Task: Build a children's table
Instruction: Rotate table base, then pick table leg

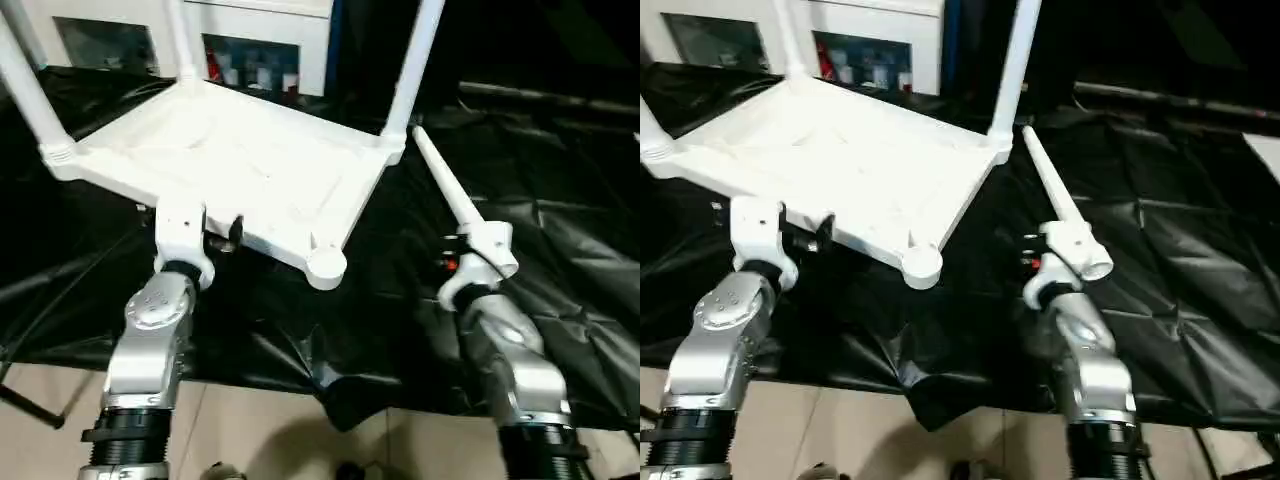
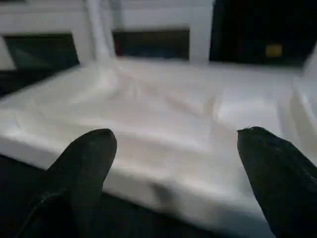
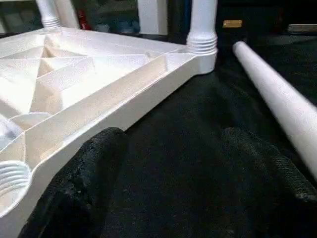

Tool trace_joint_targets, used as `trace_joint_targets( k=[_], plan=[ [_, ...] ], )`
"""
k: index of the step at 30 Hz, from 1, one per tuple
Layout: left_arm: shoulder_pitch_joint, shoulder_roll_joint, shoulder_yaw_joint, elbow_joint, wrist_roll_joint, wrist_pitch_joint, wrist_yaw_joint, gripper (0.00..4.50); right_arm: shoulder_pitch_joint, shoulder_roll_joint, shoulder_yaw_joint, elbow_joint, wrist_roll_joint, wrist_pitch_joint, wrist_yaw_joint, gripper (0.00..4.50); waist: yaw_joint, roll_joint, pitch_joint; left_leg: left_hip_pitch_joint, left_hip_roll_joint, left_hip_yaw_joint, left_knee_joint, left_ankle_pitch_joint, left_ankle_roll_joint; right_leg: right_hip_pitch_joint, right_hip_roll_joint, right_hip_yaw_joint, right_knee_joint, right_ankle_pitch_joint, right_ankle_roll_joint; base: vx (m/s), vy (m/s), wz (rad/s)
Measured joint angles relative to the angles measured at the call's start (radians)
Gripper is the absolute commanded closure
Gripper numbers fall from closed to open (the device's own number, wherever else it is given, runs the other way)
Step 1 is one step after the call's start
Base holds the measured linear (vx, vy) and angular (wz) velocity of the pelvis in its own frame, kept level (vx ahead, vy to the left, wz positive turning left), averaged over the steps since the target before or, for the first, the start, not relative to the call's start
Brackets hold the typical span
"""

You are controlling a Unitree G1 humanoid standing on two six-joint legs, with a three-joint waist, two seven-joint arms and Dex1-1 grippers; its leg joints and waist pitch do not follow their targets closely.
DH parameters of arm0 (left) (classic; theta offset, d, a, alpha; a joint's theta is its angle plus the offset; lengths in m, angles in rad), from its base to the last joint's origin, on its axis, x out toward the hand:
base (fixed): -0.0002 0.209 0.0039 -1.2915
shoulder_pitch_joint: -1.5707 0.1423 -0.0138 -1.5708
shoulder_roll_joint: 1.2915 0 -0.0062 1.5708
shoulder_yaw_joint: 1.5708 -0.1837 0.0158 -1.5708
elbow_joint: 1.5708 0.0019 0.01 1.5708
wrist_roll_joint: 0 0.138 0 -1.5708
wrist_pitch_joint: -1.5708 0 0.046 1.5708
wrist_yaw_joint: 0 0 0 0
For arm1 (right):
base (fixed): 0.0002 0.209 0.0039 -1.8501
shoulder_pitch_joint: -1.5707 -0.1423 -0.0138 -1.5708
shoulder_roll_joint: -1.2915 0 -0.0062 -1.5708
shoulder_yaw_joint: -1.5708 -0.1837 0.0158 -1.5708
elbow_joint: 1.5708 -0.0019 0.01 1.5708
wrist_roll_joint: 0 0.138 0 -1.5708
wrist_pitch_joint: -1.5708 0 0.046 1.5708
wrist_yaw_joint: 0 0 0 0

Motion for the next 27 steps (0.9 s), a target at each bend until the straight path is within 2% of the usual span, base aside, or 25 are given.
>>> trace_joint_targets(
  k=[1, 2, 3, 4, 5, 6, 7, 8, 10, 12, 13, 14, 15, 16, 17, 18, 19, 20, 21, 22, 23, 24, 25, 26, 27],
  plan=[
    [0.0, -0.003, 0.0, -0.001, -0.001, -0.008, 0.0, 0.09, -0.009, -0.001, 0.0, -0.007, 0.001, 0.002, 0.0, 1.01, 0.002, -0.008, -0.002, 0.005, 0.003, 0.006, 0.0, 0.0, -0.001, -0.004, 0.0, 0.001, 0.019, -0.015, -0.003, 0.028, -0.18, 0.14],
    [-0.001, -0.002, -0.005, -0.002, 0.001, -0.003, -0.001, 0.09, -0.021, -0.015, 0.0, -0.018, 0.001, 0.001, 0.005, 1.01, 0.011, -0.02, -0.008, 0.003, -0.003, 0.016, 0.032, -0.024, 0.038, -0.01, 0.009, 0.005, 0.028, -0.028, -0.002, 0.021, -0.152, -0.01],
    [-0.001, -0.001, -0.018, 0.001, 0.002, 0.0, -0.003, 0.09, -0.026, -0.028, -0.002, -0.024, 0.001, 0.001, 0.007, 1.01, 0.028, -0.019, -0.007, -0.012, -0.027, 0.015, 0.081, -0.061, 0.099, -0.014, 0.011, 0.013, 0.028, -0.026, -0.006, 0.021, -0.152, -0.01],
    [-0.002, 0.0, -0.034, 0.005, 0.002, -0.002, -0.007, 0.09, -0.026, -0.037, -0.005, -0.028, 0.002, 0.001, 0.007, 1.01, 0.033, -0.019, -0.008, -0.019, -0.072, 0.013, 0.109, -0.073, 0.12, -0.016, 0.012, 0.02, 0.026, -0.024, -0.003, 0.0, -0.121, -0.07],
    [-0.003, 0.0, -0.045, 0.007, 0.001, -0.005, -0.013, 0.09, -0.024, -0.041, -0.013, -0.029, 0.003, 0.001, 0.007, 1.01, 0.036, -0.018, -0.009, -0.015, -0.115, 0.014, 0.101, -0.074, 0.12, -0.019, 0.016, 0.024, 0.024, -0.022, 0.0, -0.027, -0.115, 0.05],
    [-0.009, 0.0, -0.047, 0.006, -0.003, -0.014, -0.02, 0.09, -0.023, -0.045, -0.018, -0.029, 0.003, 0.001, 0.007, 1.01, 0.042, -0.012, -0.009, -0.02, -0.156, 0.004, 0.079, -0.087, 0.114, -0.021, 0.034, 0.026, 0.012, -0.016, 0.011, -0.027, -0.115, 0.05],
    [-0.007, 0.001, -0.04, 0.008, -0.009, -0.016, -0.024, 0.09, -0.019, -0.044, -0.015, -0.03, 0.003, 0.001, 0.007, 1.01, 0.052, -0.008, -0.009, -0.02, -0.155, -0.016, 0.066, -0.082, 0.109, -0.017, 0.045, 0.021, -0.008, -0.005, 0.028, -0.036, -0.106, -0.07],
    [-0.007, 0.001, -0.032, 0.011, -0.013, -0.016, -0.025, 0.09, -0.018, -0.044, -0.007, -0.034, 0.003, 0.001, 0.008, 1.01, 0.051, 0.006, -0.009, -0.023, -0.138, -0.029, 0.058, -0.072, 0.095, -0.005, 0.051, -0.007, -0.038, 0.007, 0.045, -0.017, -0.079, -0.09],
    [-0.005, 0.001, -0.034, 0.015, -0.013, -0.015, -0.028, 0.09, -0.014, -0.038, 0.002, -0.033, 0.005, 0.002, 0.009, 1.01, 0.048, 0.015, -0.003, 0.003, -0.115, -0.014, 0.04, -0.071, 0.08, 0.016, 0.052, -0.026, -0.059, 0.005, 0.038, -0.001, -0.069, -0.02],
    [0.004, 0.001, -0.038, 0.015, -0.012, -0.011, -0.038, 0.09, -0.014, -0.034, 0.001, -0.033, 0.009, 0.001, 0.008, 1.01, 0.043, 0.015, 0.009, 0.047, -0.107, 0.01, 0.025, -0.08, 0.069, 0.042, 0.046, -0.035, -0.063, -0.015, 0.004, 0.011, -0.076, 0.1],
    [0.011, 0.001, -0.042, 0.012, -0.012, -0.011, -0.039, 0.09, -0.014, -0.034, 0.001, -0.032, 0.011, 0.001, 0.008, 1.01, 0.034, 0.021, 0.015, 0.061, -0.093, 0.023, 0.043, -0.099, 0.073, 0.06, 0.047, -0.069, -0.087, -0.016, 0.003, -0.047, -0.104, 0.1],
    [0.016, 0.006, -0.043, 0.009, -0.012, -0.009, -0.039, 0.09, -0.019, -0.029, 0.006, -0.031, 0.012, 0.0, 0.009, 1.01, 0.03, 0.055, 0.009, 0.068, -0.048, 0.018, 0.04, -0.124, 0.064, 0.103, 0.047, -0.124, -0.1, -0.015, 0.026, 0.173, 0.021, -0.1],
    [0.0, 0.017, -0.044, 0.005, -0.013, -0.007, -0.039, 0.09, -0.021, -0.031, 0.021, -0.032, 0.006, -0.006, 0.012, 1.01, 0.041, 0.049, 0.018, 0.068, -0.045, 0.022, 0.046, -0.127, 0.05, 0.088, 0.021, -0.105, 0.006, -0.07, 0.106, 0.173, 0.021, -0.1],
    [-0.008, 0.018, -0.051, -0.003, -0.013, -0.007, -0.041, 0.09, -0.017, -0.046, 0.03, -0.022, -0.006, -0.008, 0.02, 1.01, 0.065, 0.024, 0.015, 0.074, -0.045, 0.045, 0.051, -0.117, 0.032, 0.079, -0.002, -0.03, 0.113, -0.107, 0.09, 0.268, 0.026, -0.29],
    [0.004, 0.023, -0.049, -0.014, -0.013, -0.008, -0.041, 0.09, -0.019, -0.055, 0.057, -0.008, -0.024, -0.009, 0.031, 1.01, 0.059, -0.014, 0.002, 0.057, -0.064, 0.031, 0.074, -0.122, 0.03, 0.11, -0.015, 0.076, 0.119, -0.22, 0.075, 0.106, -0.11, -0.01],
    [0.01, 0.018, -0.051, -0.006, -0.012, -0.005, -0.042, 0.09, -0.017, -0.063, 0.077, -0.003, -0.036, -0.012, 0.039, 1.01, 0.07, -0.023, -0.002, 0.031, -0.08, -0.005, 0.121, -0.144, 0.075, 0.117, -0.011, 0.076, 0.128, -0.238, 0.084, 0.106, -0.11, -0.01],
    [0.021, 0.011, -0.063, -0.003, -0.012, -0.002, -0.045, 0.09, -0.013, -0.06, 0.085, 0.007, -0.045, -0.013, 0.04, 1.01, 0.081, -0.013, -0.004, -0.01, -0.105, -0.041, 0.181, -0.164, 0.126, 0.119, -0.009, 0.073, 0.121, -0.241, 0.08, 0.116, -0.084, 0.36],
    [0.033, 0.01, -0.069, -0.003, -0.012, -0.001, -0.046, 0.09, -0.011, -0.059, 0.087, 0.016, -0.048, -0.013, 0.037, 1.01, 0.083, -0.01, -0.009, -0.059, -0.133, -0.059, 0.224, -0.164, 0.155, 0.122, -0.012, 0.058, 0.102, -0.236, 0.089, 0.139, -0.037, 0.54],
    [0.034, 0.013, -0.069, -0.003, -0.012, 0.0, -0.046, 0.09, -0.007, -0.049, 0.083, 0.02, -0.054, -0.023, 0.025, 1.01, 0.086, 0.007, -0.013, -0.104, -0.158, -0.058, 0.213, -0.151, 0.175, 0.142, -0.013, 0.03, 0.061, -0.225, 0.088, 0.139, -0.037, 0.54],
    [0.034, 0.019, -0.064, -0.003, -0.011, 0.001, -0.045, 0.09, -0.009, -0.035, 0.082, 0.021, -0.053, -0.025, 0.019, 1.01, 0.087, 0.025, -0.02, -0.103, -0.159, -0.053, 0.134, -0.136, 0.162, 0.16, 0.007, 0.024, 0.029, -0.218, 0.088, 0.171, 0.004, 0.55],
    [0.033, 0.034, -0.05, -0.008, -0.011, -0.001, -0.045, 0.09, -0.028, -0.015, 0.085, 0.026, -0.051, -0.026, 0.01, 1.01, 0.091, 0.047, -0.023, -0.088, -0.148, -0.072, 0.099, -0.067, 0.127, 0.171, 0.03, 0.015, 0.03, -0.223, 0.088, 0.211, 0.029, 0.16],
    [0.033, 0.051, -0.027, -0.003, -0.01, 0.0, -0.042, 0.09, -0.038, 0.009, 0.105, 0.026, -0.042, -0.024, 0.008, 1.01, 0.082, 0.041, -0.026, -0.079, -0.155, -0.081, 0.102, -0.081, 0.134, 0.151, 0.027, 0.025, 0.079, -0.223, 0.101, 0.211, 0.029, 0.16],
    [0.033, 0.059, -0.013, 0.0, -0.01, 0.0, -0.042, 0.09, -0.046, 0.014, 0.118, 0.024, -0.037, -0.023, 0.006, 1.01, 0.078, 0.041, -0.025, -0.068, -0.158, -0.091, 0.101, -0.084, 0.131, 0.113, 0.026, 0.04, 0.141, -0.215, 0.112, 0.22, 0.0, -0.14],
    [0.03, 0.058, -0.014, -0.001, -0.01, -0.001, -0.042, 0.09, -0.052, 0.009, 0.112, 0.02, -0.036, -0.008, -0.015, 1.01, 0.076, 0.04, -0.026, -0.055, -0.167, -0.108, 0.091, -0.085, 0.13, 0.059, 0.023, 0.063, 0.15, -0.191, 0.134, 0.014, 0.005, -0.2],
    [0.026, 0.056, -0.02, -0.002, -0.01, -0.003, -0.044, 0.09, -0.056, 0.001, 0.096, 0.013, -0.037, 0.01, -0.037, 1.01, 0.07, 0.035, -0.027, -0.049, -0.177, -0.112, 0.086, -0.084, 0.129, 0.019, 0.011, 0.08, 0.125, -0.159, 0.155, 0.014, 0.005, -0.2]
  ],
)
